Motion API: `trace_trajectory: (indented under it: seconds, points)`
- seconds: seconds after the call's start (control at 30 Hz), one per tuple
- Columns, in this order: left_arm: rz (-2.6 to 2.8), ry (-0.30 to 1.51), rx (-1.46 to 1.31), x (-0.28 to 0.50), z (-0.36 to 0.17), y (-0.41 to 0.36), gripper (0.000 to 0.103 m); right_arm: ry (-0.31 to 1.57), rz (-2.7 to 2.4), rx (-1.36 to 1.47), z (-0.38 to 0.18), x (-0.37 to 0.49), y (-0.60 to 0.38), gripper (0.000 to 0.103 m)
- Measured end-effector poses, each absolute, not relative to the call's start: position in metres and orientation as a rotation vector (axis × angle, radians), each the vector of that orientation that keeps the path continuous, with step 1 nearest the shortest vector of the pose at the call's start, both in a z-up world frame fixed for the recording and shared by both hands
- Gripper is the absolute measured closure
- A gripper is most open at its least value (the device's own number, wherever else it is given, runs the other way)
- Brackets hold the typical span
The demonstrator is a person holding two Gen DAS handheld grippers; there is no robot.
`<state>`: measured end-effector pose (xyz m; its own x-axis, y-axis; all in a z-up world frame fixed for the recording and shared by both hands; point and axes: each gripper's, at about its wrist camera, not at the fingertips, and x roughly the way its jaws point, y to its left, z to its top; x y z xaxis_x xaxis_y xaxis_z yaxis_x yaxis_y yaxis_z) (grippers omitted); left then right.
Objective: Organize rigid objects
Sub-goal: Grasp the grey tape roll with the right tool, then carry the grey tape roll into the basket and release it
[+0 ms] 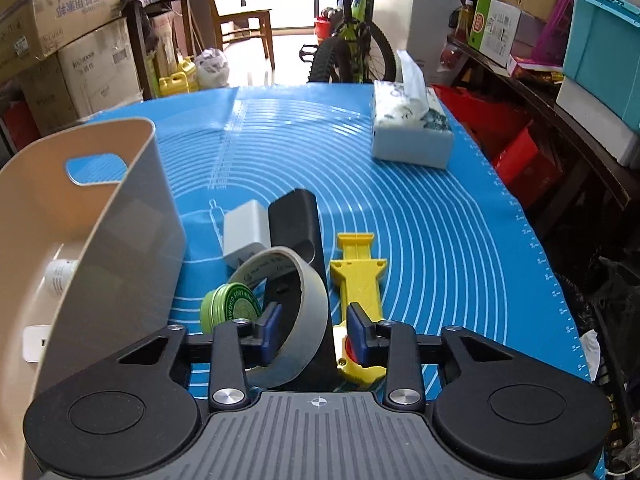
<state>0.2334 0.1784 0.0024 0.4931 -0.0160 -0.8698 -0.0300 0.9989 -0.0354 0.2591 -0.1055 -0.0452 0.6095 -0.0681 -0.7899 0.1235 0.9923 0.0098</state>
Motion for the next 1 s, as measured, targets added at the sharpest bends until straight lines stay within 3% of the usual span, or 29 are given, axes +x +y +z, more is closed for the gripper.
trace_trajectory:
  seconds: [0.17, 0.4, 1.0]
  points:
    - [0.008, 1.056, -0.048, 0.233, 0.002, 0.179, 0.096, 0.914, -0.099, 0.091, -0.048, 0.26, -0.106, 0.07]
    - [0.009, 1.055, -0.048, 0.234, 0.002, 0.178, 0.096, 0.89, -0.088, 0.072, -0.046, 0.253, -0.104, 0.078]
    - [0.008, 1.056, -0.048, 0.233, 0.002, 0.179, 0.096, 0.683, -0.085, 0.154, 0.015, 0.222, -0.11, 0.079]
